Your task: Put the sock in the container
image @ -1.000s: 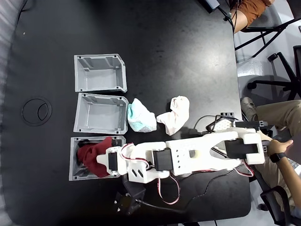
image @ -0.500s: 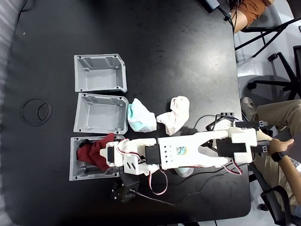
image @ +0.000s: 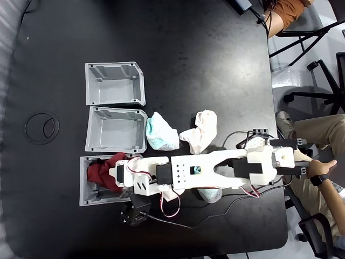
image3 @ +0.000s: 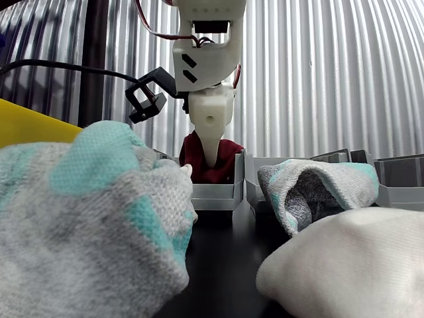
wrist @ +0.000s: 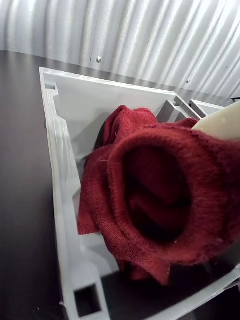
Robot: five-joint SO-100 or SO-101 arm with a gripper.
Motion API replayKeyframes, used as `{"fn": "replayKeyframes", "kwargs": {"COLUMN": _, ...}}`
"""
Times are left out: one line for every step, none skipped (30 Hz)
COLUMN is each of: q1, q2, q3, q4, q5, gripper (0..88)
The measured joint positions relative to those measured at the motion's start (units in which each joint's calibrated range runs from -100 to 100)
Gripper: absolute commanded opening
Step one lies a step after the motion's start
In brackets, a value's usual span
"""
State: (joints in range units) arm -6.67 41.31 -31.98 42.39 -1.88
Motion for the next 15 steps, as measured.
{"fn": "replayKeyframes", "kwargs": {"q1": 0.0, "q2": 0.3, "q3": -0.3, "q4": 0.0, "q5": 0.0, "gripper": 1.3}}
{"fn": "replayKeyframes", "kwargs": {"q1": 0.0, "q2": 0.3, "q3": -0.4, "q4": 0.0, "q5": 0.0, "gripper": 1.3}}
{"fn": "replayKeyframes", "kwargs": {"q1": 0.0, "q2": 0.3, "q3": -0.4, "q4": 0.0, "q5": 0.0, "gripper": 1.3}}
{"fn": "replayKeyframes", "kwargs": {"q1": 0.0, "q2": 0.3, "q3": -0.4, "q4": 0.0, "q5": 0.0, "gripper": 1.3}}
{"fn": "replayKeyframes", "kwargs": {"q1": 0.0, "q2": 0.3, "q3": -0.4, "q4": 0.0, "q5": 0.0, "gripper": 1.3}}
{"fn": "replayKeyframes", "kwargs": {"q1": 0.0, "q2": 0.3, "q3": -0.4, "q4": 0.0, "q5": 0.0, "gripper": 1.3}}
{"fn": "replayKeyframes", "kwargs": {"q1": 0.0, "q2": 0.3, "q3": -0.4, "q4": 0.0, "q5": 0.0, "gripper": 1.3}}
{"fn": "replayKeyframes", "kwargs": {"q1": 0.0, "q2": 0.3, "q3": -0.4, "q4": 0.0, "q5": 0.0, "gripper": 1.3}}
{"fn": "replayKeyframes", "kwargs": {"q1": 0.0, "q2": 0.3, "q3": -0.4, "q4": 0.0, "q5": 0.0, "gripper": 1.3}}
{"fn": "replayKeyframes", "kwargs": {"q1": 0.0, "q2": 0.3, "q3": -0.4, "q4": 0.0, "q5": 0.0, "gripper": 1.4}}
{"fn": "replayKeyframes", "kwargs": {"q1": 0.0, "q2": 0.3, "q3": -0.4, "q4": 0.0, "q5": 0.0, "gripper": 1.4}}
{"fn": "replayKeyframes", "kwargs": {"q1": 0.0, "q2": 0.3, "q3": -0.4, "q4": 0.0, "q5": 0.0, "gripper": 1.5}}
{"fn": "replayKeyframes", "kwargs": {"q1": 0.0, "q2": 0.3, "q3": -0.4, "q4": 0.0, "q5": 0.0, "gripper": 2.0}}
{"fn": "replayKeyframes", "kwargs": {"q1": 0.0, "q2": 0.3, "q3": -0.4, "q4": 0.0, "q5": 0.0, "gripper": 3.5}}
{"fn": "replayKeyframes", "kwargs": {"q1": 0.0, "q2": 0.3, "q3": -0.4, "q4": 0.0, "q5": 0.0, "gripper": 6.1}}
